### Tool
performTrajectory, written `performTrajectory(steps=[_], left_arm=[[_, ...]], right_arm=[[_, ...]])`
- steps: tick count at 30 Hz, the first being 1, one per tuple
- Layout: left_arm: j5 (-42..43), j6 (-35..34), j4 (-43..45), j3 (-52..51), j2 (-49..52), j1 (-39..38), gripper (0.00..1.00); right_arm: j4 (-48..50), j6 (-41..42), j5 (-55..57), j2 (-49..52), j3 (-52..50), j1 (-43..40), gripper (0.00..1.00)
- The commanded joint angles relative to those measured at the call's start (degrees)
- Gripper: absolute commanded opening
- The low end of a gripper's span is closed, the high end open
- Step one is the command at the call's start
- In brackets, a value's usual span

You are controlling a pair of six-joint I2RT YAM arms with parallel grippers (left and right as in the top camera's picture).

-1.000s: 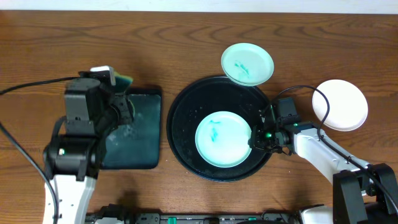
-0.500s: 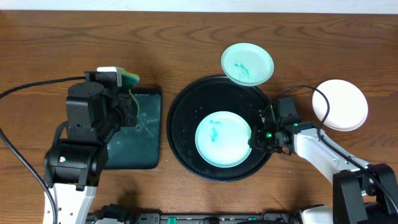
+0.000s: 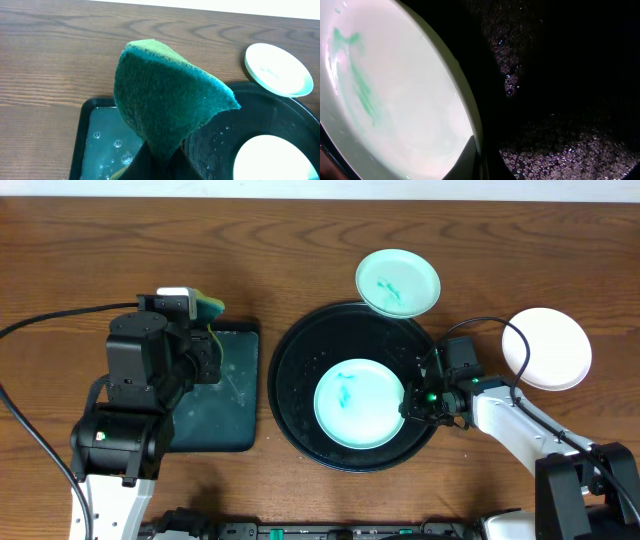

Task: Clean dirty plates on tray and stack at the side
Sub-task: 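Raise the sponge with the left gripper and carry it toward the plate, then scrub the centered plate with the sponge while the right gripper holds it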

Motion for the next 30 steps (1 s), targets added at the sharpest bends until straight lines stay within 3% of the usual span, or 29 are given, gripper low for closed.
performTrajectory(steps=[1, 14, 18, 21, 24, 30], left_arm=[[-0.1, 0.8, 0.7, 0.2, -0.4, -0.1, 0.07], [-1.1, 0.7, 0.2, 0.2, 0.1, -0.1, 0.07], [-9.7, -5.0, -3.9, 0.2, 4.4, -0.1, 0.07], [-11.5, -9.4, -7.5, 0.2, 10.3, -0.1, 0.07], [-10.3, -11.9, -9.2, 0.2, 17.3, -0.1, 0.07], [0.9, -12.0, -9.2, 0.7, 27.6, -0.2, 0.07]], right_arm=[[0.2, 0.6, -1.1, 0.3, 0.0, 0.3, 0.01], [0.2, 0.6, -1.1, 0.3, 0.0, 0.3, 0.01], [0.4, 0.6, -1.1, 0.3, 0.0, 0.3, 0.01], [0.4, 0.6, -1.1, 0.3, 0.0, 0.3, 0.01], [0.4, 0.6, -1.1, 0.3, 0.0, 0.3, 0.01], [0.2, 0.6, -1.1, 0.3, 0.0, 0.3, 0.01]])
